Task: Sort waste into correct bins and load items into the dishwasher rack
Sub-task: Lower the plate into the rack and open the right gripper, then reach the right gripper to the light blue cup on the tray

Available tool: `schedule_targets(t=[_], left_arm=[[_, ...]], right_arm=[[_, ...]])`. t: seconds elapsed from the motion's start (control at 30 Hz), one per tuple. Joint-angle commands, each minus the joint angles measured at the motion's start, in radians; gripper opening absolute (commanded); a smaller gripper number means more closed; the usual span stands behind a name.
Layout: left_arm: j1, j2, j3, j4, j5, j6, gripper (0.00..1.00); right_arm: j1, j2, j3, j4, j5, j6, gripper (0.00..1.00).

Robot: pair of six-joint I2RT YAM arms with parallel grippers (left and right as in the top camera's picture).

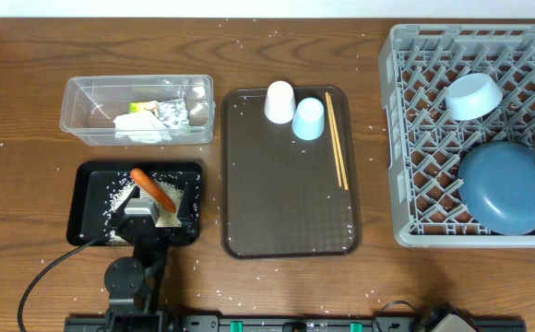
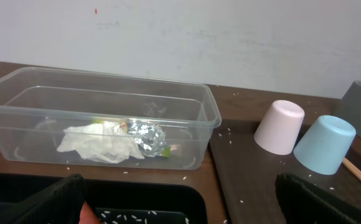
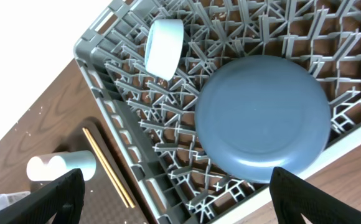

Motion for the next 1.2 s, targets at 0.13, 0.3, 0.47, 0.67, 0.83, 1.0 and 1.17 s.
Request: schedule_targets(t=[0.13,0.3,0.47,0.67,0.83,1.0,1.17], left_arm=[[-0.004,-0.006,-0.018,-0.032,0.01,0.005,0.98],[-0.004,-0.006,-0.018,-0.032,0.01,0.005,0.98],[-0.004,-0.006,-0.018,-0.032,0.01,0.005,0.98],[-0.004,-0.006,-0.018,-0.032,0.01,0.005,0.98],[-0.004,-0.006,-0.018,-0.032,0.01,0.005,0.98],[-0.004,-0.006,-0.018,-0.032,0.01,0.005,0.98],[-0.004,-0.006,-0.018,-0.032,0.01,0.005,0.98]], right_arm=[[0.123,0.017,0.015,-0.014,0.006,0.007,0.87],[0.29,0.022,0.014,-0.02,0.006,0.007,0.87],[0.493,0.037,0.014,0.031,-0.061,0.008,0.99],[0.71,0.107,0.014,0.166,-0.102,0.007,0.99],[0.885,0.23,0.014,0.286,-0.102,0.007,0.99],[1.032,0.403,0.014,0.411,0.01,0.007,0.99],[1.107,0.571,0.014,0.5,0.193,0.006,0.99]])
